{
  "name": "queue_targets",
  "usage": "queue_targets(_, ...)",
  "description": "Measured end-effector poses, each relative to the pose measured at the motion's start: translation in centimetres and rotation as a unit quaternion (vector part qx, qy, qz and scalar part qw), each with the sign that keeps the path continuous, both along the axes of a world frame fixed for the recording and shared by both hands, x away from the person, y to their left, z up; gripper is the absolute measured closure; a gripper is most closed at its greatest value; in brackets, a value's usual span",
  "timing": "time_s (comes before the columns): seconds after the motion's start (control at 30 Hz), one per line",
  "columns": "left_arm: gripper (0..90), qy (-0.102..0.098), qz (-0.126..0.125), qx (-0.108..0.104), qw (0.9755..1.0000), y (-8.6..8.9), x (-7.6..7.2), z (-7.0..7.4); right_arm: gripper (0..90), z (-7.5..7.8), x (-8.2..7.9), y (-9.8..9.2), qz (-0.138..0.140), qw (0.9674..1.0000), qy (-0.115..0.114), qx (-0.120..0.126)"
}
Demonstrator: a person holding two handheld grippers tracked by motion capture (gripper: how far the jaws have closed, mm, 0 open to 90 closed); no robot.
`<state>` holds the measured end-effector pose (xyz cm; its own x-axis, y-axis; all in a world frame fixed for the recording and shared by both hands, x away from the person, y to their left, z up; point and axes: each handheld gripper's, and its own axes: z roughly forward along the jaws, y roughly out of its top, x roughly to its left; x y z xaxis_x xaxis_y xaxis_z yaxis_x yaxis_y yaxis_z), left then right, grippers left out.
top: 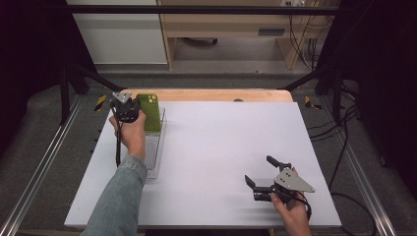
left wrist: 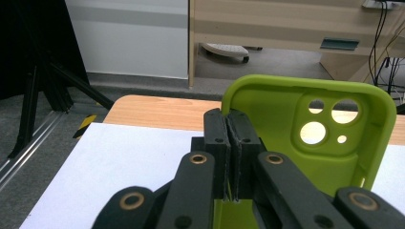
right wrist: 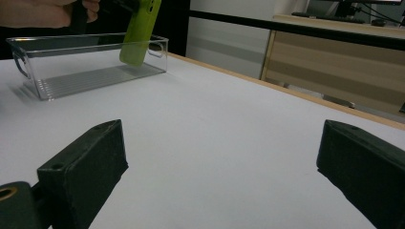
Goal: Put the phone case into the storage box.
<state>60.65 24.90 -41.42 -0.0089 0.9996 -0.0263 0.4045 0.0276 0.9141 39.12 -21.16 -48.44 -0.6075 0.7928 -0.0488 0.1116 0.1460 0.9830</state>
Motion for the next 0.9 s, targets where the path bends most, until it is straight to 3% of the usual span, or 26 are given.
queue_targets(0.9, 87.4, 0.006, 0.003, 0.000, 1.0000, -0.17, 0.65, -0.82, 3.3, 0.02, 0.04, -0.16, -0.003, 1.0000, 0.002, 0.002)
